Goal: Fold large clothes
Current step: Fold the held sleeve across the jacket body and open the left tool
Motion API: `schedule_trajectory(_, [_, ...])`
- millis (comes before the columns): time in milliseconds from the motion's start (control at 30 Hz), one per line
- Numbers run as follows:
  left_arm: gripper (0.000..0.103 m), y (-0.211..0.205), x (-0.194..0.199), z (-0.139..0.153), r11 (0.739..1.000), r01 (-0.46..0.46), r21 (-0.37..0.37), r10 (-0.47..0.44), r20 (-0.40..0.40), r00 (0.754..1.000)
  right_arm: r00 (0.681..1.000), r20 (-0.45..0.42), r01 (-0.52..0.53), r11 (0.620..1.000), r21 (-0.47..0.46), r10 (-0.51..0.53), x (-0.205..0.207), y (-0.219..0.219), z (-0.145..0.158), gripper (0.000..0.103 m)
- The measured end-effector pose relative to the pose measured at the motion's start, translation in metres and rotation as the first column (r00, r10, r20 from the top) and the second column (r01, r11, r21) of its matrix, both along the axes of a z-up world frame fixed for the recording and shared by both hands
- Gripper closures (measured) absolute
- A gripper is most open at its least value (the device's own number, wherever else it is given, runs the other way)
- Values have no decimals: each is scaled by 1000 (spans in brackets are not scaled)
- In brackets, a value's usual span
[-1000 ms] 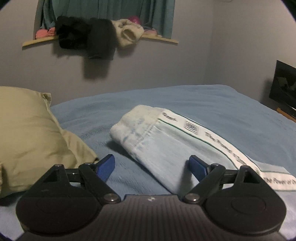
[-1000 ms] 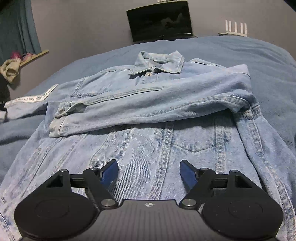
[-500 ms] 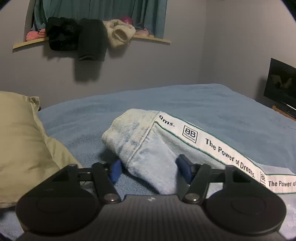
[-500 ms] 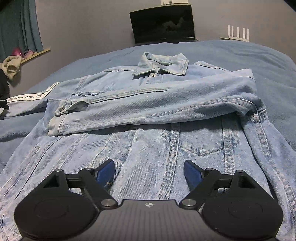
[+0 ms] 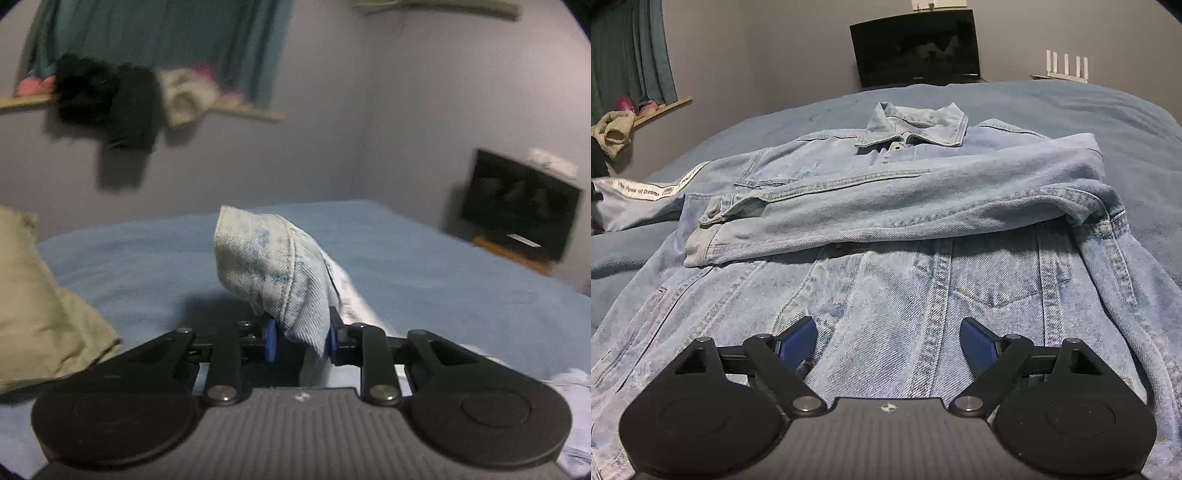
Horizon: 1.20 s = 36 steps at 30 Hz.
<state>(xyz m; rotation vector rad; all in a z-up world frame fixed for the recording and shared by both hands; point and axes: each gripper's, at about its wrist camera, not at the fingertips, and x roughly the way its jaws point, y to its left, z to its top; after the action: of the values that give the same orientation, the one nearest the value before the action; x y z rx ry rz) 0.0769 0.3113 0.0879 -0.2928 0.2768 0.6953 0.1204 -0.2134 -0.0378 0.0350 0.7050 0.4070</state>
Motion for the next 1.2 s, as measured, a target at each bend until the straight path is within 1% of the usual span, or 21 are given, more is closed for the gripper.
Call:
schedule_trajectory(100, [82,-46,0,20,991,114,76,-117,35,993,1000,5,0,1000,-4,0,-1,1,-1,15])
schedule_trajectory(167, [82,-80,2,31,972,202,118,-209,48,977,1000,5,0,1000,1,0,-1,0,0,15])
schedule_trajectory(233, [82,-118,9,39,942,300,152,-310,46,950,1000,6,1,1000,6,-1,-1,-1,1,15])
schedule_trajectory(300, [82,-163,19,44,896,409,171,-419,28,907,1000,14,6,1000,11,-6,-2,-2,3,17])
schedule_trajectory(367, [82,-209,27,45,841,511,181,-520,4,854,998,36,42,999,15,-43,-4,-6,8,21])
schedule_trajectory(433, [83,-254,35,41,781,599,180,-605,-25,796,995,60,74,997,19,-75,-5,-13,14,21])
schedule_trajectory(533, [83,-320,44,28,696,694,182,-694,-77,716,985,102,141,990,8,-141,-5,-24,26,20])
schedule_trajectory(633, [83,-377,56,12,629,760,166,-753,-114,648,977,89,195,981,18,-196,-2,-39,29,20])
schedule_trajectory(733, [83,-427,67,-3,573,807,143,-794,-145,590,970,33,237,970,57,-239,5,-54,26,20])
schedule_trajectory(767, [83,-442,70,-7,560,816,142,-801,-158,577,968,10,249,966,73,-251,8,-60,25,20])
schedule_trajectory(833, [82,-462,75,-14,545,825,150,-805,-182,565,962,-18,273,959,82,-272,12,-67,23,20])
schedule_trajectory(867, [82,-466,79,-17,543,827,144,-805,-193,561,959,-25,282,956,80,-281,13,-70,21,20])
schedule_trajectory(900, [81,-469,84,-20,536,836,117,-812,-200,549,957,-28,290,954,72,-289,15,-72,20,20])
schedule_trajectory(967, [71,-467,91,-25,528,848,35,-827,-204,523,953,-33,304,951,58,-302,18,-71,19,20])
schedule_trajectory(1000, [56,-461,93,-25,516,857,-5,-840,-200,504,952,-40,307,950,59,-305,20,-73,18,20])
schedule_trajectory(1033, [37,-459,96,-27,506,862,-27,-849,-193,492,951,-46,307,950,63,-305,21,-75,18,20])
schedule_trajectory(1067, [27,-455,93,-28,502,864,-31,-852,-188,488,952,-49,306,950,64,-303,22,-75,17,20])
schedule_trajectory(1100, [15,-452,89,-29,506,862,-23,-850,-186,494,952,-49,305,950,63,-302,21,-75,18,20])
schedule_trajectory(1133, [12,-448,81,-27,507,862,-9,-848,-185,497,953,-48,302,951,62,-300,21,-75,18,20])
schedule_trajectory(1167, [12,-445,77,-27,502,865,-4,-849,-197,491,954,-48,300,952,61,-297,21,-75,17,20])
schedule_trajectory(1200, [12,-438,71,-26,503,864,-5,-844,-218,490,954,-50,298,952,62,-296,21,-75,17,20])
